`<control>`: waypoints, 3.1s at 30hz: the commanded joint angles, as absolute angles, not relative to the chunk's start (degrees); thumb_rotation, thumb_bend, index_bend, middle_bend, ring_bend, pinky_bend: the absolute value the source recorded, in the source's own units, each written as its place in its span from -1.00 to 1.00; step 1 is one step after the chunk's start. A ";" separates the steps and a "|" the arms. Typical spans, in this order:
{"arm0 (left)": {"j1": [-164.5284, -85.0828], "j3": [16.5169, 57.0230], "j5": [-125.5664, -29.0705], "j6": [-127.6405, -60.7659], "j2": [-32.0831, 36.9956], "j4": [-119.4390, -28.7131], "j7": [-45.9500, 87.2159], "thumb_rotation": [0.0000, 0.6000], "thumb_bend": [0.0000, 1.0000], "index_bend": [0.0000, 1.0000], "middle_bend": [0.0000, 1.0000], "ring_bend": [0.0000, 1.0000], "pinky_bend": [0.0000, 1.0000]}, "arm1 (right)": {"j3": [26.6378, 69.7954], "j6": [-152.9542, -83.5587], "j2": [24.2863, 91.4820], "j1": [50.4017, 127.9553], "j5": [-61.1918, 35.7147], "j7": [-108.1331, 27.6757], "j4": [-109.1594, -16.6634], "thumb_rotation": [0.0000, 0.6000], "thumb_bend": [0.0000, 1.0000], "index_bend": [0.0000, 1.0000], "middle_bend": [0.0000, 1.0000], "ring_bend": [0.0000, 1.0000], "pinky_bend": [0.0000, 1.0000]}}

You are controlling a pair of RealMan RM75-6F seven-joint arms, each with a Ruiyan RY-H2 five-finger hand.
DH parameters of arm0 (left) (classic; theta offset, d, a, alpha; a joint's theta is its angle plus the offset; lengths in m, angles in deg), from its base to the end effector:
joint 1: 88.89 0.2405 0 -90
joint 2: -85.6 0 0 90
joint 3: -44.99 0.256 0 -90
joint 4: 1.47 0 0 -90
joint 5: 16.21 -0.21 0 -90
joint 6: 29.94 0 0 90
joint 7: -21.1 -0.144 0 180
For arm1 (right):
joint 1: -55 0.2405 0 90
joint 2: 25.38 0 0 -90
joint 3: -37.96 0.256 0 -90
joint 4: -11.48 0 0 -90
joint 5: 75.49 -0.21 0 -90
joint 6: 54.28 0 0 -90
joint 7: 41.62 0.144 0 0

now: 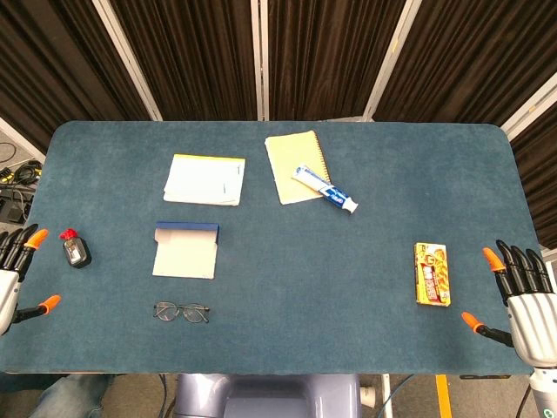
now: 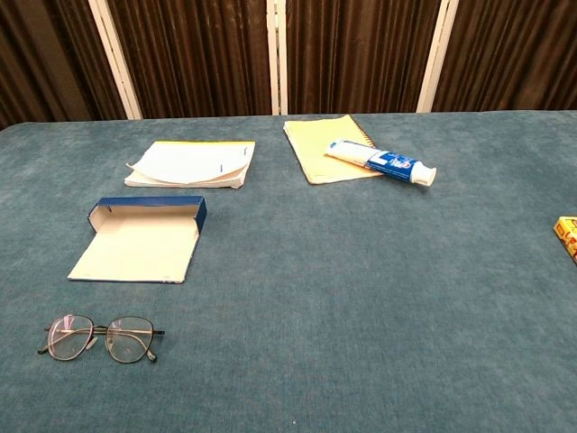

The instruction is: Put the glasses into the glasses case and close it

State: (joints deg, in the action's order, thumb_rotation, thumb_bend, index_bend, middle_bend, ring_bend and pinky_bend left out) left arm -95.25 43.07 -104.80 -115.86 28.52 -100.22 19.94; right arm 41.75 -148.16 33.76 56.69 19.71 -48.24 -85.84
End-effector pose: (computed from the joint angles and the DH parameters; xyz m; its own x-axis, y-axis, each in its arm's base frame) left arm -0.2870 0.1837 0.1843 0.4278 -0.0090 0.9038 0.9005 -0.0815 -0.4271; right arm -0.2780 -0.1641 0.1915 0.4873 0.1575 0.8589 -0.8560 -0.1082 0.5055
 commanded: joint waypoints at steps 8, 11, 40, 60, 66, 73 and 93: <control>-97.95 44.25 -106.34 -110.49 26.49 -99.85 19.91 1.00 -1.00 -1.00 -1.00 -1.00 -1.00 | 41.90 -148.48 33.25 56.53 19.47 -47.47 -86.56 1.00 -1.00 -1.00 -1.00 -1.00 -1.00; -100.98 44.09 -106.58 -105.81 23.57 -99.82 17.03 1.00 -1.00 -0.95 -1.00 -1.00 -1.00 | 41.87 -147.98 33.23 56.75 19.35 -47.37 -86.57 1.00 -1.00 -1.00 -1.00 -1.00 -1.00; -113.77 42.61 -77.43 -91.15 -0.30 -104.69 -19.15 1.00 -0.24 -0.03 -1.00 -1.00 -1.00 | 41.19 -146.67 32.53 57.15 19.20 -44.41 -85.78 1.00 -1.00 -1.00 -1.00 -1.00 -1.00; -115.03 44.19 -75.28 -92.27 -1.32 -102.28 -16.61 1.00 -0.16 -0.01 -1.00 -1.00 -1.00 | 41.18 -146.84 32.49 57.08 19.15 -44.27 -85.75 1.00 -1.00 -1.00 -1.00 -1.00 -1.00; -115.14 44.67 -74.05 -93.18 -1.79 -101.91 -17.50 1.00 -0.15 0.00 -1.00 -1.00 -1.00 | 41.22 -146.86 32.47 57.09 19.04 -44.11 -85.66 1.00 -1.00 -1.00 -1.00 -1.00 -1.00; -115.56 44.91 -73.00 -93.87 -2.11 -102.05 -18.27 1.00 -0.10 0.00 -1.00 -1.00 -1.00 | 41.19 -146.91 32.53 57.06 19.10 -44.24 -85.69 1.00 -1.00 -1.00 -1.00 -1.00 -1.00; -116.40 45.72 -72.42 -94.05 -2.70 -101.00 -17.22 1.00 -0.03 0.18 -1.00 -1.00 -1.00 | 41.11 -146.81 32.61 57.09 19.13 -44.16 -85.52 1.00 -1.00 -1.00 -1.00 -1.00 -1.00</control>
